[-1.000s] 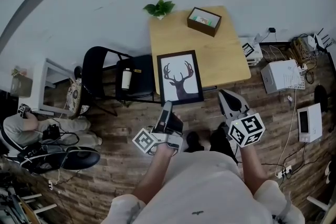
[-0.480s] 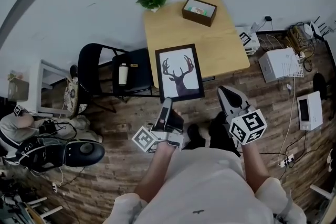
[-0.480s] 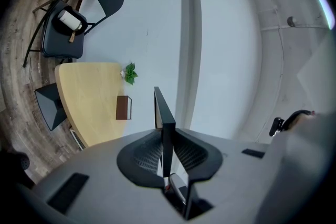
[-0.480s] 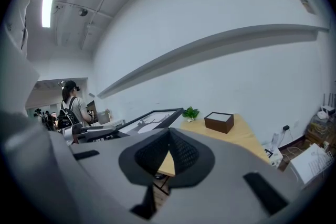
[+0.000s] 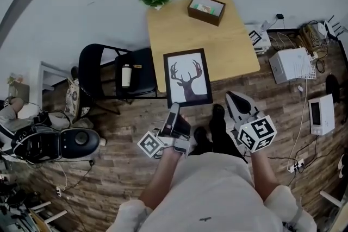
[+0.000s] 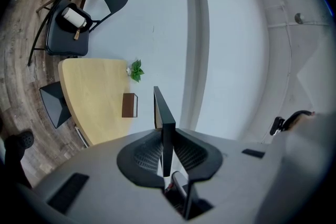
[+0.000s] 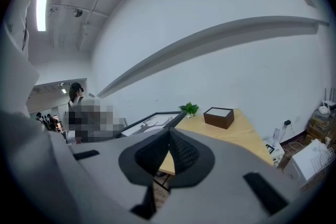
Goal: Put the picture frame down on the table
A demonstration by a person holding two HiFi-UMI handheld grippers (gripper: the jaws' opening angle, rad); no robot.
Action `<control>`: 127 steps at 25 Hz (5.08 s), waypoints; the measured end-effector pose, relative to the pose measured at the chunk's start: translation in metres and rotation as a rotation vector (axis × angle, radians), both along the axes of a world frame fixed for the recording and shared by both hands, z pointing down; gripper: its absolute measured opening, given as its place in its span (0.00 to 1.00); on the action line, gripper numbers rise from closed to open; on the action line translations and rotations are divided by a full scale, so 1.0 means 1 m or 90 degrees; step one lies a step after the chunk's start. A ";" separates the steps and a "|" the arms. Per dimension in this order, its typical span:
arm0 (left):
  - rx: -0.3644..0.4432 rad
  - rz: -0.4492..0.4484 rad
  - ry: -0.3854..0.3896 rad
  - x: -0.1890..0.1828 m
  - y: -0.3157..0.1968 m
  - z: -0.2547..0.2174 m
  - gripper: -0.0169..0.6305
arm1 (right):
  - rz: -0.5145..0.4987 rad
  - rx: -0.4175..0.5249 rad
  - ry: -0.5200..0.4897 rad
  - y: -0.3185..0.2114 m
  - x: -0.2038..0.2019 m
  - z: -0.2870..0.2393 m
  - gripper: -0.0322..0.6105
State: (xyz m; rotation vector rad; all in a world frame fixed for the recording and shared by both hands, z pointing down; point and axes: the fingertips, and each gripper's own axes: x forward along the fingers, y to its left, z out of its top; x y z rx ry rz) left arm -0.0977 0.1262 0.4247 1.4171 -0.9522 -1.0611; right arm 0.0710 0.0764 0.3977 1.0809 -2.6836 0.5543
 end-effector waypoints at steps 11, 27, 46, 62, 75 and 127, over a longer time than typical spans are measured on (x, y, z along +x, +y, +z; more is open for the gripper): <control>0.003 -0.025 0.009 0.017 -0.018 0.001 0.13 | -0.028 0.012 -0.007 -0.030 0.013 -0.005 0.05; -0.015 -0.063 -0.001 0.036 -0.095 0.004 0.13 | -0.084 0.004 -0.026 -0.125 0.022 -0.001 0.05; -0.040 -0.096 0.001 0.059 -0.113 0.025 0.13 | -0.120 -0.045 -0.034 -0.155 0.034 0.030 0.05; -0.054 0.010 -0.005 0.018 -0.151 0.052 0.13 | -0.033 -0.041 -0.004 -0.170 0.007 0.028 0.05; -0.062 0.112 -0.015 -0.017 -0.191 0.087 0.13 | 0.052 -0.048 0.023 -0.179 -0.027 0.037 0.05; -0.204 0.144 0.001 -0.048 -0.244 0.210 0.13 | 0.134 -0.109 0.059 -0.181 -0.064 0.085 0.05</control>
